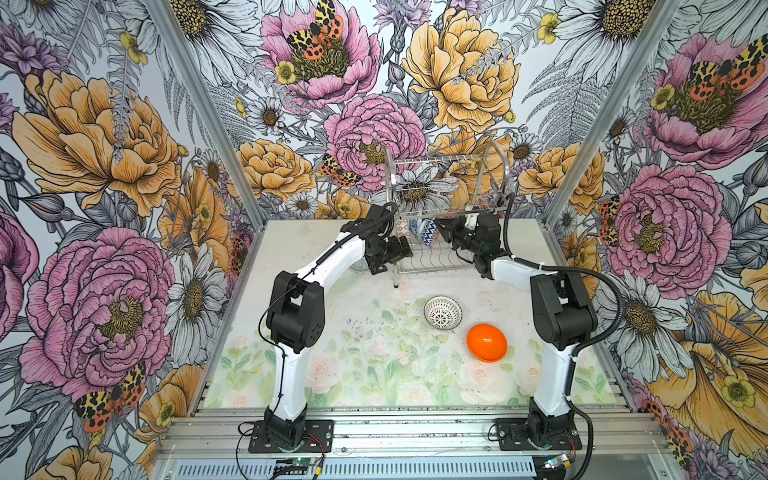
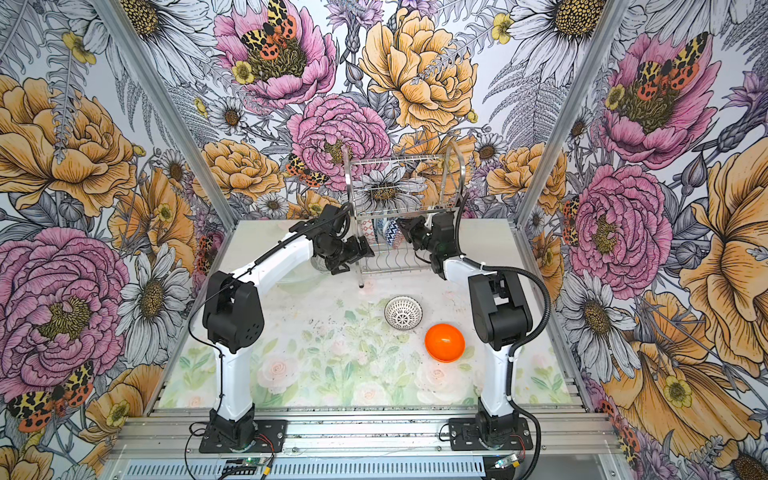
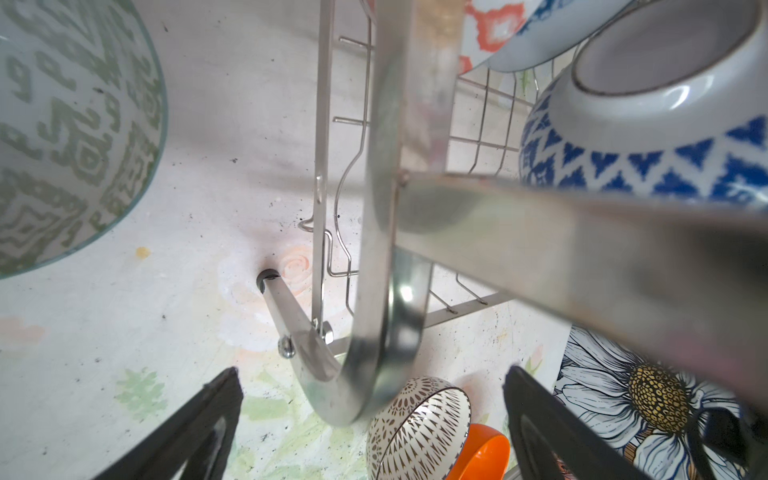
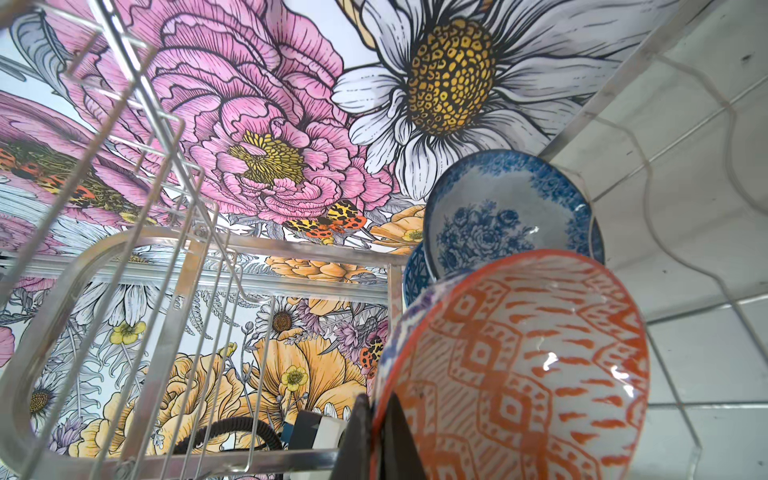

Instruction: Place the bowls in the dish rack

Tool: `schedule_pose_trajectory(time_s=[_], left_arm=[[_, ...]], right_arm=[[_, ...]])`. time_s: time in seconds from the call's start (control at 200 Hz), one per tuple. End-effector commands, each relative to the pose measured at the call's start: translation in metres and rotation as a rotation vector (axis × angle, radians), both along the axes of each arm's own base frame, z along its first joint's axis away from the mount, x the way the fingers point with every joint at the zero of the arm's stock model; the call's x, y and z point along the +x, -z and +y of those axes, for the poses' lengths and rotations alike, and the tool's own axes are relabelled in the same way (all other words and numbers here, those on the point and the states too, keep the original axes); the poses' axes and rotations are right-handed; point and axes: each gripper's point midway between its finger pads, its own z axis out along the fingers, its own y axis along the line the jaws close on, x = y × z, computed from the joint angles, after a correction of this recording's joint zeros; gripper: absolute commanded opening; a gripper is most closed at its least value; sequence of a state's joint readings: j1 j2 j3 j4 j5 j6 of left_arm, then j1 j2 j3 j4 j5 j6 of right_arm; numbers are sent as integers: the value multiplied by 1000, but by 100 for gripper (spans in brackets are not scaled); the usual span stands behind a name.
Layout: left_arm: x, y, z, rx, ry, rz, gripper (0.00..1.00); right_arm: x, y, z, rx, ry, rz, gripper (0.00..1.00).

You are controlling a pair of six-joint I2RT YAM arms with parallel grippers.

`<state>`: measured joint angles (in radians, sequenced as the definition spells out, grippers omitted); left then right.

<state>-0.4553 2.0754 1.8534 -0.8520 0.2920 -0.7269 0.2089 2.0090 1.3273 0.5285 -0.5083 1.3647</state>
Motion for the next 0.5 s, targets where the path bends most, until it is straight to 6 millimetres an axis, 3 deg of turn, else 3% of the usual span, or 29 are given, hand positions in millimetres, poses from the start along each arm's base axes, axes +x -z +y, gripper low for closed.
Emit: schedule_pose_trajectory(time_s=[0.0, 0.22, 0.33, 0.495], left_arm=[[7, -8, 0, -4, 15, -30, 99], [15, 1, 22, 6, 35, -33, 99], [20, 2, 32, 4, 27, -35, 99], [21, -4, 38, -6, 22, -42, 99]], right_arm=[[-7, -35, -5, 1, 2, -107, 0], [-10, -42, -7, -27, 55, -130, 0], [-3, -44, -7, -25, 85, -145, 0], [2, -64, -13, -8, 126, -180, 0]])
